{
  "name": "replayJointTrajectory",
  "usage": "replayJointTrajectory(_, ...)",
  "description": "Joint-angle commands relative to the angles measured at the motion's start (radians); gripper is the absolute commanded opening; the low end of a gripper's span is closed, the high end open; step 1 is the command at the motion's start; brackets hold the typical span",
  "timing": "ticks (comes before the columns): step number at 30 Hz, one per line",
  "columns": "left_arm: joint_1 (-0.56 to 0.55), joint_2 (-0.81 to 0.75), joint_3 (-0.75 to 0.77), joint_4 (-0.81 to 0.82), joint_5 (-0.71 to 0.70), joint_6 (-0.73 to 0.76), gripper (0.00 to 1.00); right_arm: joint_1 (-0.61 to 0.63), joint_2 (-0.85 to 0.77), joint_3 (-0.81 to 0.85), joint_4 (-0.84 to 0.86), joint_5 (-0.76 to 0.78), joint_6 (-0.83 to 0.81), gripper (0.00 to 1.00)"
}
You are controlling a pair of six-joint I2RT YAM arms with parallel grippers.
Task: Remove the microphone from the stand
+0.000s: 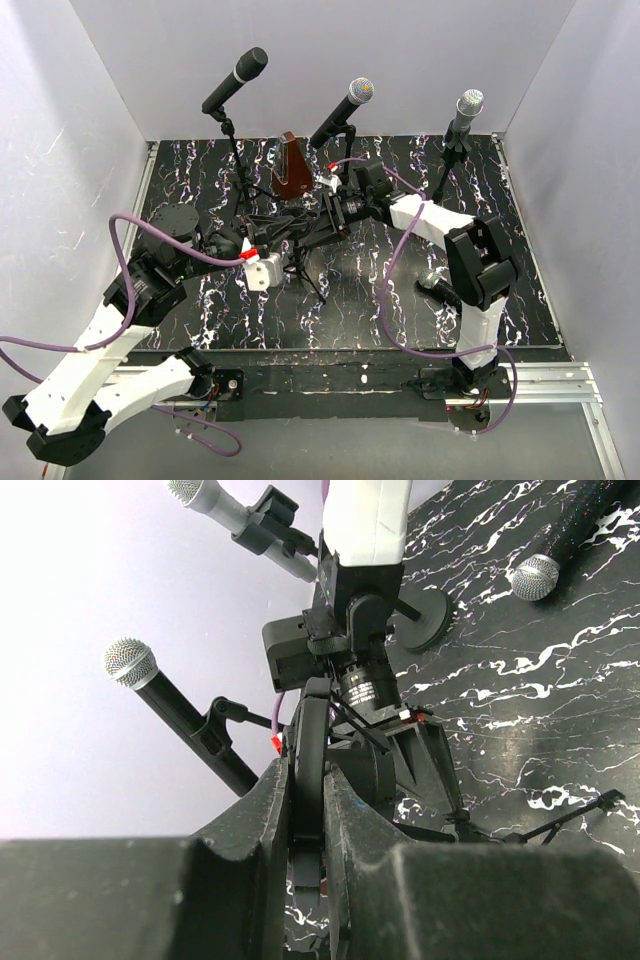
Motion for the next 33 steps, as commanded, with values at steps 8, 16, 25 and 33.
replayJointTrajectory(8, -0.004, -0.034, -0.007, 0.061, 0.01, 0.03, 0.0, 0.03, 0.042, 0.051, 0.048, -0.048, -0.005, 0.46)
replayJointTrajectory(16, -0.004, -0.038, -0.021, 0.078, -0.012, 0.03, 0.0, 0.031, 0.054, 0.034, 0.083, -0.098, 0.032, 0.38)
replayJointTrajectory(25, -0.005, -0.047, -0.039, 0.093, -0.042, 0.025, 0.0, 0.037, 0.059, 0.031, 0.156, -0.132, 0.052, 0.17)
replayJointTrajectory(33, -0.004, -0.04, -0.039, 0.182, -0.292, -0.192, 0.0, 0.036, -0.084, -0.042, 0.18, -0.045, -0.023, 0.01)
